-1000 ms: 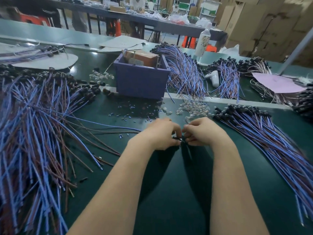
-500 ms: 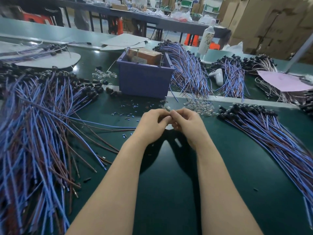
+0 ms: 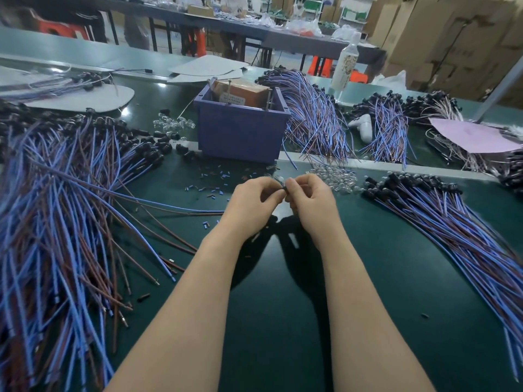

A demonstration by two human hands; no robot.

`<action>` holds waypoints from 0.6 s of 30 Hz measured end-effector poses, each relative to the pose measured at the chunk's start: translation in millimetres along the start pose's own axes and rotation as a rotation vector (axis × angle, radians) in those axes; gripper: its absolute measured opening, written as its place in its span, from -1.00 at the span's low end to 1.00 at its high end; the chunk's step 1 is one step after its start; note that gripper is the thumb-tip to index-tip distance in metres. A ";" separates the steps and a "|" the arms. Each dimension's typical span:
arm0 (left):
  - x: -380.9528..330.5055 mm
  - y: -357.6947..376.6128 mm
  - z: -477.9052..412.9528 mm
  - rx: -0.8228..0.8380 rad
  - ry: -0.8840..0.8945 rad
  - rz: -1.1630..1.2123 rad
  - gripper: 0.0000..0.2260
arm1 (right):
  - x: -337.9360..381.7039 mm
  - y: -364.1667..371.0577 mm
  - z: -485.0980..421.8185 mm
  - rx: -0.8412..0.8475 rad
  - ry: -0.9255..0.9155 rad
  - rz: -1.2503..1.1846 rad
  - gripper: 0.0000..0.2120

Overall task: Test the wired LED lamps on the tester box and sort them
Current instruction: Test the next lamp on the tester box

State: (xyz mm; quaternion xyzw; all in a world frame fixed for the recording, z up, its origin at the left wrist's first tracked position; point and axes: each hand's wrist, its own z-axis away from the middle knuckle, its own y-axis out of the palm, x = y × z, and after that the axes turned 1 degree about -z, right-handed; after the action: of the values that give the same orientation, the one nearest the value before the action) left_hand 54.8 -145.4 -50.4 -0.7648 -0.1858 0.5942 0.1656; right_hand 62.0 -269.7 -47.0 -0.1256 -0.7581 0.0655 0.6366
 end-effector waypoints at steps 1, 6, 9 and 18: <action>-0.5 -0.7 0.8 0.013 0.012 0.047 -0.91 | 0.5 -2.3 0.4 0.052 0.020 -0.084 -0.86; -3.6 -1.6 2.1 0.087 0.020 0.203 -0.87 | 3.2 -5.9 0.5 0.142 0.058 -0.315 -0.84; -4.4 -4.4 2.0 0.100 0.021 0.293 -0.91 | 5.9 -6.2 0.9 0.188 0.182 -0.606 -0.82; -3.3 0.4 0.7 -0.007 0.012 0.052 -0.90 | 7.8 3.9 3.9 -0.038 -0.036 0.034 -0.80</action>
State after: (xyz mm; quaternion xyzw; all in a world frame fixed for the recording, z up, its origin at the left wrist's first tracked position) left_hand 53.4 -147.3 -48.0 -0.7734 -0.1671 0.5932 0.1486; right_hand 57.3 -263.6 -41.3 -0.1493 -0.7683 0.0642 0.6191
